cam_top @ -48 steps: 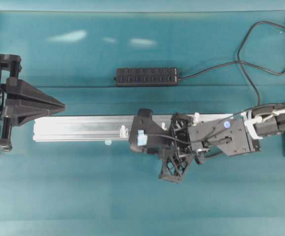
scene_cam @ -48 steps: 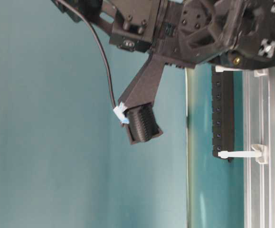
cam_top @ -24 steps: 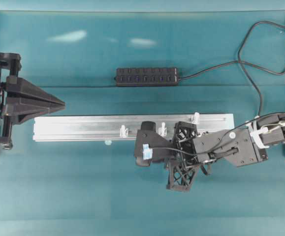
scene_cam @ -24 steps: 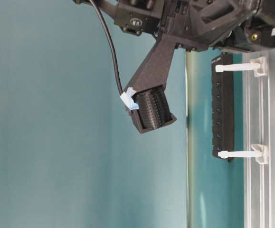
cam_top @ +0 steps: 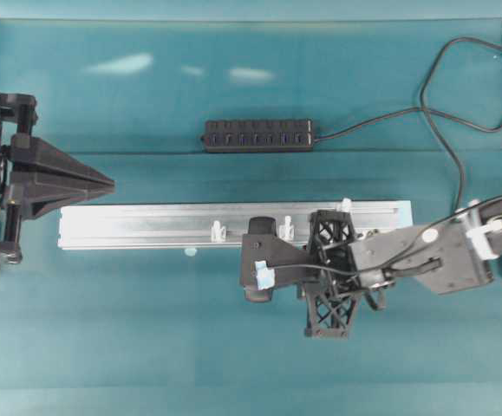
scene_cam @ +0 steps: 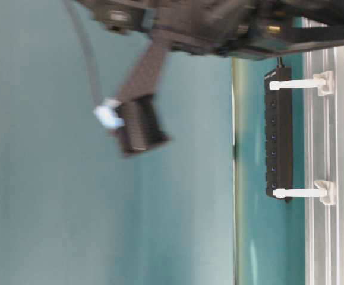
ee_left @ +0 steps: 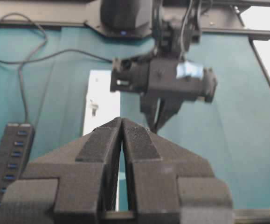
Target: Pass the USB cable through three rings with both arms.
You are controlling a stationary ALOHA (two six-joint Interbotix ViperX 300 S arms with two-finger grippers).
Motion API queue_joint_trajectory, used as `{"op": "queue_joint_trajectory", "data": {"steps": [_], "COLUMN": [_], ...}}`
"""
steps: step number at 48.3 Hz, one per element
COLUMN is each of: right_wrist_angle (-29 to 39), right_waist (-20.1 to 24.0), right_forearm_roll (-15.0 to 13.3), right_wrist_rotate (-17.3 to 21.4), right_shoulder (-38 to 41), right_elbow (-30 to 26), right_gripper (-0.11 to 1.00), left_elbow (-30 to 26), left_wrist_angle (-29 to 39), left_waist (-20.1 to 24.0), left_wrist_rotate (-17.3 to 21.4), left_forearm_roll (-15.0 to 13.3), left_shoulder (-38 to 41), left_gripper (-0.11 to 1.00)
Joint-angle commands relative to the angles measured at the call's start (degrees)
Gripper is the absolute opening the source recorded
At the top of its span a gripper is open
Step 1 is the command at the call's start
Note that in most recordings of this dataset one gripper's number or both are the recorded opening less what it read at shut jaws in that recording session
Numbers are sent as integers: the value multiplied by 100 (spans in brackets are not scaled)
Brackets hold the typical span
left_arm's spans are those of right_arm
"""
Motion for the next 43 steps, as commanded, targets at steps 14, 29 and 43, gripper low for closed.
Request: {"op": "queue_joint_trajectory", "data": {"steps": [14, 29, 43], "right_wrist_angle": [1389, 2347, 2426], "right_waist": [18, -141, -334], "right_forearm_roll": [-519, -896, -914], "right_wrist_rotate": [-396, -510, -466], "right_shoulder": [-888, -1521, -2004], "right_elbow": [-281, -97, 554], "right_gripper": [-9, -9, -9], "left_elbow": [-202, -202, -202], "left_wrist_angle": [-26, -26, -26], "left_waist": [-9, -9, -9], "left_wrist_rotate": [18, 9, -9], "left_forearm_roll": [18, 18, 18], "left_shoulder": [-9, -9, -9], "left_gripper": [12, 12, 12]}}
